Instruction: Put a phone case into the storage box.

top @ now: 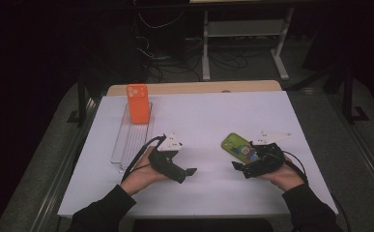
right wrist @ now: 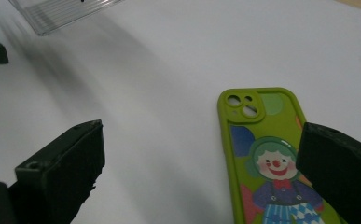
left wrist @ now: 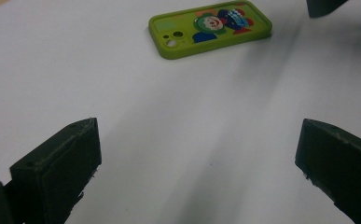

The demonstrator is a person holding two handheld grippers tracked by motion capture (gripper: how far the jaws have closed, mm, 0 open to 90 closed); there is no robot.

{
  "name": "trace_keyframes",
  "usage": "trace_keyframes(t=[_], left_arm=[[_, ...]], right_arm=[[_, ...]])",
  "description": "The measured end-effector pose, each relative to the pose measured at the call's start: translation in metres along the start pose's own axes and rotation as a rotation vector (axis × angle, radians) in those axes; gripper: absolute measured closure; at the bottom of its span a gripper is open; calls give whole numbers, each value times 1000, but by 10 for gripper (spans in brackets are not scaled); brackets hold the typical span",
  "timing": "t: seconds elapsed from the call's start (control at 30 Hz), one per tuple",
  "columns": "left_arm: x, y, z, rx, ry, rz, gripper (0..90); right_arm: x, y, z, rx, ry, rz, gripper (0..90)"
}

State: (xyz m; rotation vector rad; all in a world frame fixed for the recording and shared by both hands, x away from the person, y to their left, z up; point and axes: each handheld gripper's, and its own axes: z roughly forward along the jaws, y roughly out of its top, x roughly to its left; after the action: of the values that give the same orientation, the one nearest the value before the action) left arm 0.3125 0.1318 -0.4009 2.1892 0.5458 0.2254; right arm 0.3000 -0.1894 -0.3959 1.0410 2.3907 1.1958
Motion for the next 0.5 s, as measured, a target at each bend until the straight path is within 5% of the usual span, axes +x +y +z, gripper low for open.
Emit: trace_keyframes(t=[0.1, 0.5], left_arm=[[0, 0, 1, 29, 0, 19, 0], [0, 0, 4, 13, -9, -4, 0]], right_arm=[[-3, 4, -2, 3, -7, 7, 3], [-28, 17, 2, 21, 15, 62, 0]])
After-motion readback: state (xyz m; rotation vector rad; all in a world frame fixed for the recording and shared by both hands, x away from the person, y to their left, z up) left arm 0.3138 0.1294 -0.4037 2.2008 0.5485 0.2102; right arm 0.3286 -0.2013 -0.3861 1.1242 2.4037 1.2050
